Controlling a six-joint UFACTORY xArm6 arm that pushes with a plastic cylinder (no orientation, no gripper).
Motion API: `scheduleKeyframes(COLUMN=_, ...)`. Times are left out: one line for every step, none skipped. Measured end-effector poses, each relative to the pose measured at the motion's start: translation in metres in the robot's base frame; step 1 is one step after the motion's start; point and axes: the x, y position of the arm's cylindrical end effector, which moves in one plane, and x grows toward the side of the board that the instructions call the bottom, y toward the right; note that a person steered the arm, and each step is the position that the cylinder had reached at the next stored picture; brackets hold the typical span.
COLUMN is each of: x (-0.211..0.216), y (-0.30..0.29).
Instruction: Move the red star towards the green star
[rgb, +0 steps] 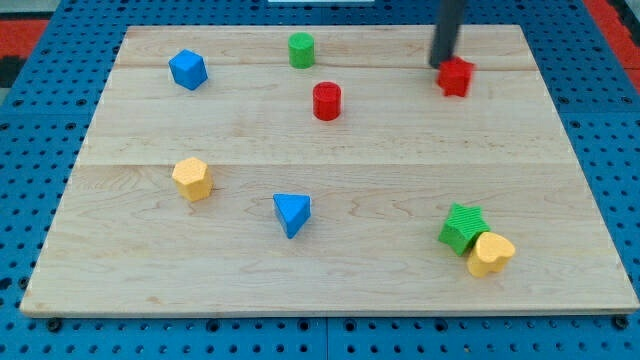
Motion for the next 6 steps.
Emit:
scheduleKeyframes(x=-0.019, y=0.007)
scheduleKeyframes(x=0.038, y=0.043)
scheduleKeyframes(x=0.084, y=0.026)
scheduleKeyframes(x=0.040, y=0.043)
scheduleKeyframes(x=0.033, y=-0.019)
scheduleKeyframes(x=0.064, y=-0.051)
